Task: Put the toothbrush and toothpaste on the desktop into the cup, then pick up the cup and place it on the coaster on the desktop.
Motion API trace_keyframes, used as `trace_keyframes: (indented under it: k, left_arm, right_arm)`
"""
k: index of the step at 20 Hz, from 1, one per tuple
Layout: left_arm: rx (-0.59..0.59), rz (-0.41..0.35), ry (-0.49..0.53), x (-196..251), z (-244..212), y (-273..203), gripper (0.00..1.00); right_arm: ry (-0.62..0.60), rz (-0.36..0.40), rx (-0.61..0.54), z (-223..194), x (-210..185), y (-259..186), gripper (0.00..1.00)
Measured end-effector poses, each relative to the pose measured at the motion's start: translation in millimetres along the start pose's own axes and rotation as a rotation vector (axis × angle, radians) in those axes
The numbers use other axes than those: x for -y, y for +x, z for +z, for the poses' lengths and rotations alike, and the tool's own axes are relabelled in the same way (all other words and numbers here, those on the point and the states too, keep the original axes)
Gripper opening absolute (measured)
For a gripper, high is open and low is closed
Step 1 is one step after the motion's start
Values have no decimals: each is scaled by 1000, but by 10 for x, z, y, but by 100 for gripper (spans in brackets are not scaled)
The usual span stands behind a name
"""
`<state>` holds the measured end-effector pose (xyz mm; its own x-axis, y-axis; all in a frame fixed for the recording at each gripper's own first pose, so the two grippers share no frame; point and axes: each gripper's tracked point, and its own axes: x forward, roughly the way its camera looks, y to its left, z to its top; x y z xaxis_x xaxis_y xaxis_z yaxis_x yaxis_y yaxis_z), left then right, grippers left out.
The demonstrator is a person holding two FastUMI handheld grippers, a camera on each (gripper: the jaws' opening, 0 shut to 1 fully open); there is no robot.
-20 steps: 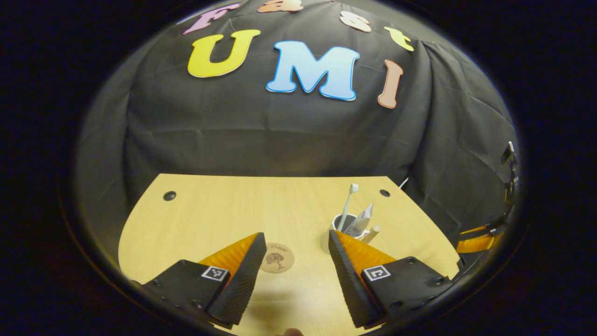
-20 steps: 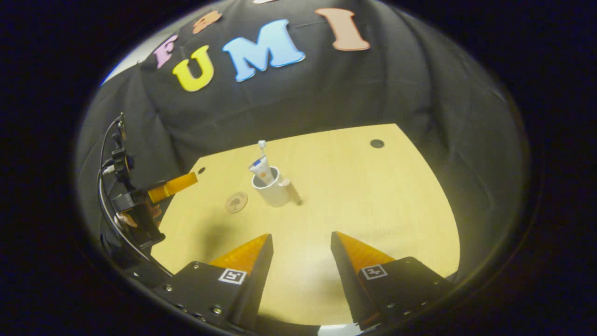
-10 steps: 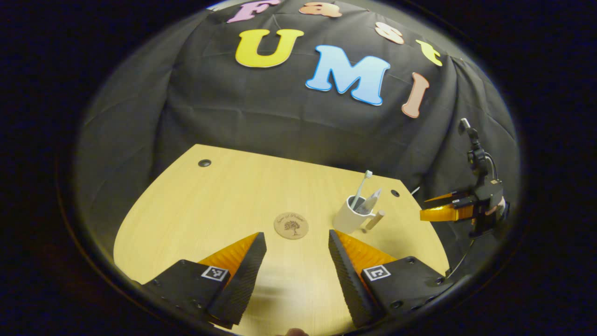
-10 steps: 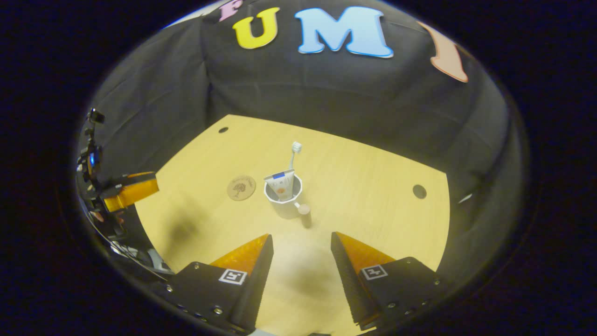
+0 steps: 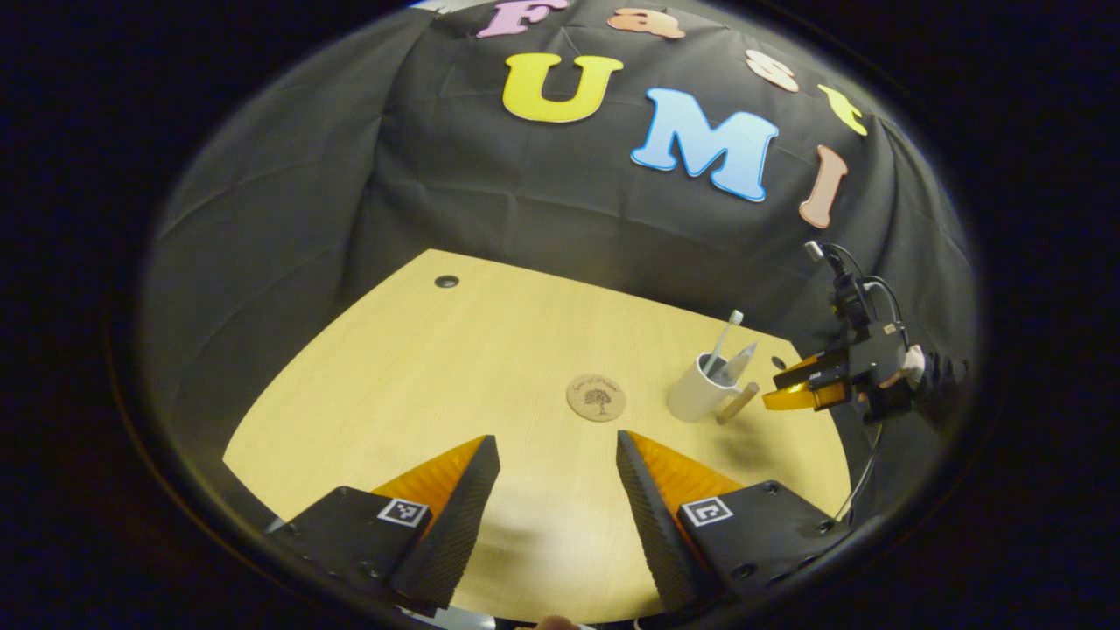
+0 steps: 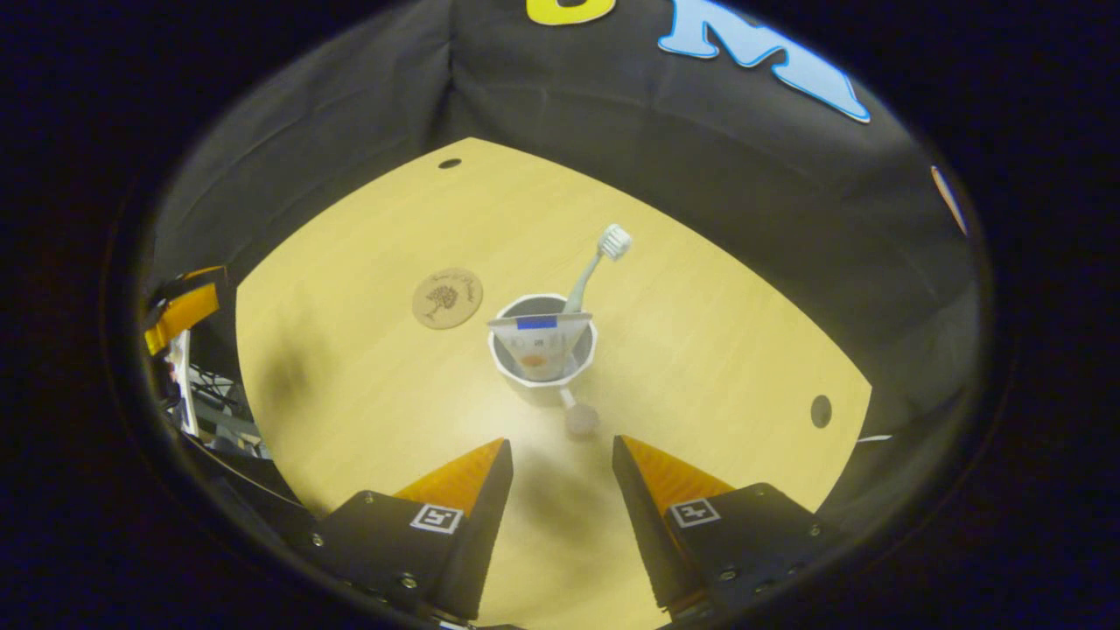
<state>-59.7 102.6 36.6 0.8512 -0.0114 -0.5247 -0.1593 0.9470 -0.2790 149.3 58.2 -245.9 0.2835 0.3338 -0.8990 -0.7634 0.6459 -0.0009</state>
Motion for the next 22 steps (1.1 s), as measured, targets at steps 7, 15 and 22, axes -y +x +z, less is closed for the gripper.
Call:
trace_keyframes:
  k: [7,15,22]
  left_arm:
    - [-21,62,-27,-179,-72,-83,89]
    - [-33,104,-69,-283,-81,-52,90]
    - [-48,111,-86,-318,-79,53,94]
  right_arm:
    - [-20,19,-74,60,52,368,70]
    - [-54,35,-158,91,76,691,66]
    - [-77,54,-190,55,19,847,63]
